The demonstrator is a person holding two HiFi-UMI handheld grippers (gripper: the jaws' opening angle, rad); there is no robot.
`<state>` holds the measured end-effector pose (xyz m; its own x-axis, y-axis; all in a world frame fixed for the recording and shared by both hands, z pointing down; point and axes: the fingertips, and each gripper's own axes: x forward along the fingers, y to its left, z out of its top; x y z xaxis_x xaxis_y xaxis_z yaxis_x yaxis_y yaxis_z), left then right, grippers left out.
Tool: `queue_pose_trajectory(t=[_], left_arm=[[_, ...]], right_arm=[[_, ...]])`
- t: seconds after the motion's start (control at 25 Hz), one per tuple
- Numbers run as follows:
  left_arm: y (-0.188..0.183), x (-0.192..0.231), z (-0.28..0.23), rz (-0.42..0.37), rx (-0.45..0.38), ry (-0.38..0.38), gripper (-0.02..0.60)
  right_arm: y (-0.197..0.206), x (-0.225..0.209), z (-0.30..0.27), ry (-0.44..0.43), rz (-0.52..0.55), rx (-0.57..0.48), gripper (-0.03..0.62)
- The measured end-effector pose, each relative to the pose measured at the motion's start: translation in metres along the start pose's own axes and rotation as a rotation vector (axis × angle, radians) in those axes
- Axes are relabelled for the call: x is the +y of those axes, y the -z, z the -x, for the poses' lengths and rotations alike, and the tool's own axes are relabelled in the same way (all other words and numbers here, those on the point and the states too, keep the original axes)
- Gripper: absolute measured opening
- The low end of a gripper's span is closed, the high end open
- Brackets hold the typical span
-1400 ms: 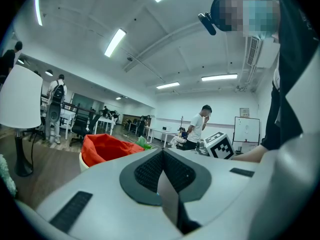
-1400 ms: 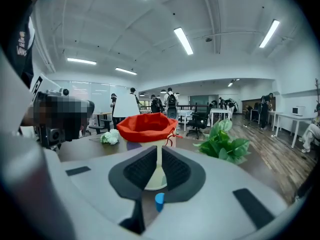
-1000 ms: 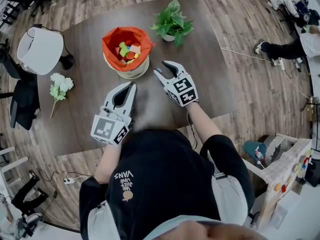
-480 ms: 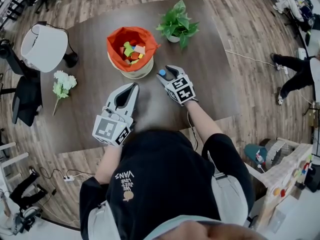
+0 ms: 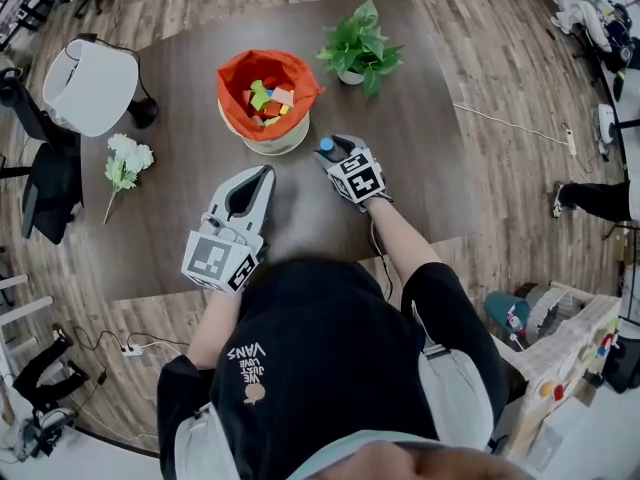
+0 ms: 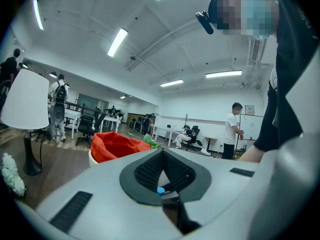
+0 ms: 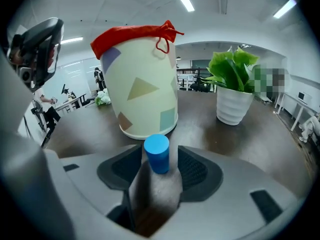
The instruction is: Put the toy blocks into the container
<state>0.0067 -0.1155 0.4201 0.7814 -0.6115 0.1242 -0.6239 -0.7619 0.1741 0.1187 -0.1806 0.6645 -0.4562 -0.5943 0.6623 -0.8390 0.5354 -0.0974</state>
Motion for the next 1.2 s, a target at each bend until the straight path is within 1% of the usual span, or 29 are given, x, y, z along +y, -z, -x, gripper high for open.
queue_pose_trajectory(t=[0.36,0.8,1.0,1.04,1.08,1.2], left_arm=[[0.0,0.005,0.009,-0.006,0.0,-0.033,0.011],[0.0,0.004,0.013,-0.005,0.002,-0.04,0.011],[0.0,0.006,0.015,-0.005,0.003,-0.045,0.011],[0.0,0.006,0.016,-0.005,0.004,-0.046,0.011],[0.001,0.006,0.016,-0.006,0.004,-0.047,0.011],[0.002,0.009,0.018,-0.006,0.002,-0.053,0.011]], right_arm=[[0.006,0.0,-0.008,-0.002,0.005,0.003,0.216],[0.011,-0.003,-0.009,0.01,-0.003,0.018,0.216],[0.01,-0.001,-0.011,0.009,0.015,0.015,0.213],[0.011,-0.001,-0.011,0.011,0.018,0.015,0.205],[0.011,-0.002,-0.011,0.016,0.019,0.013,0.164],[0.01,-0.003,-0.012,0.025,0.019,0.007,0.152]])
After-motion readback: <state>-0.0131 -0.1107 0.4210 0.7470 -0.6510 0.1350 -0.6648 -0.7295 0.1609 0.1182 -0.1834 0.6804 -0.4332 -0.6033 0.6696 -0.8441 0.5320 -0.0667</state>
